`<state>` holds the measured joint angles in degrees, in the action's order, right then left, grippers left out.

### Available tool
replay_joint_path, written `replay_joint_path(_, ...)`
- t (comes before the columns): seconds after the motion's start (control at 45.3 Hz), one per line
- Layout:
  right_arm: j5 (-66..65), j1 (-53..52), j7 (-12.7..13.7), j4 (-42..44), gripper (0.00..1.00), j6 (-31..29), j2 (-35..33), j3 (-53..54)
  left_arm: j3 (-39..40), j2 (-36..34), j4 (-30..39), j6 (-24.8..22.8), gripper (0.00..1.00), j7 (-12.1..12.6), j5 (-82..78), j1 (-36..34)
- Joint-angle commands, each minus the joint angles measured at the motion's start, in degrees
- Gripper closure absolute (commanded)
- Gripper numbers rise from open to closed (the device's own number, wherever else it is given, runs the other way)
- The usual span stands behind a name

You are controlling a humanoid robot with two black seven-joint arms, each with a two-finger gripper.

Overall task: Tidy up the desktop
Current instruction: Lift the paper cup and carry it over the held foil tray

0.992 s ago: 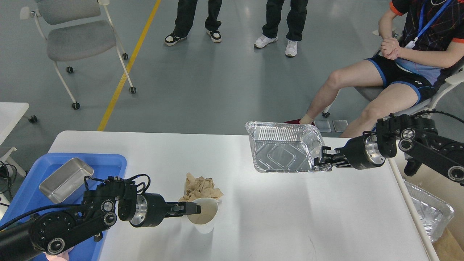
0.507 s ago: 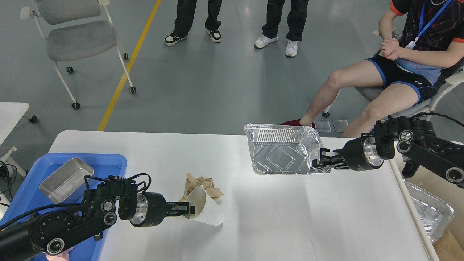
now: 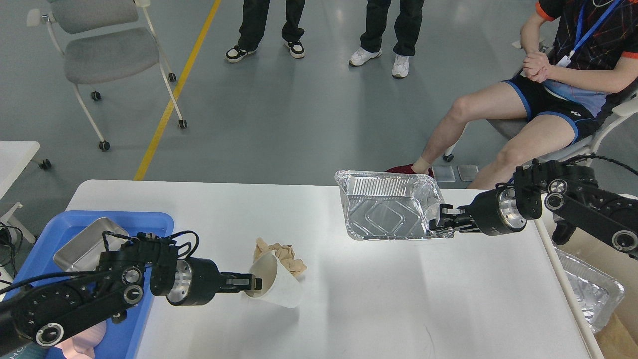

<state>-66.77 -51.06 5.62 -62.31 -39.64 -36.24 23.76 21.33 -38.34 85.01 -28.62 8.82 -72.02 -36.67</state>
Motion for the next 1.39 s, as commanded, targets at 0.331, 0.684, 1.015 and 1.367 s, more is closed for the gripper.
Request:
replay_joint_path(0.331,-0.03,0.08,0.00,-0.01,1.00,0.09,0.12,0.06,11.61,-29.50,15.80,-11.62,1.00,-1.35,10.31,-8.15)
replay_joint_path(0.684,-0.03,0.17,0.00,-0.01,1.00,0.17,0.29,0.15,23.58,-39.26,15.63,-20.69,1.00,-2.05,17.70,-8.95)
replay_joint_path(1.015,-0.03,0.00,-0.08,-0.09,1.00,0.17,0.64,0.06,22.09,-25.84,10.36,-21.47,0.98,1.45,14.37,-15.79)
replay_joint_path(1.367,0.06,-0.18,-0.09,-0.27,1.00,0.17,0.73,0.85,10.31,6.42,-8.79,-23.67,0.98,3.40,6.46,-32.32)
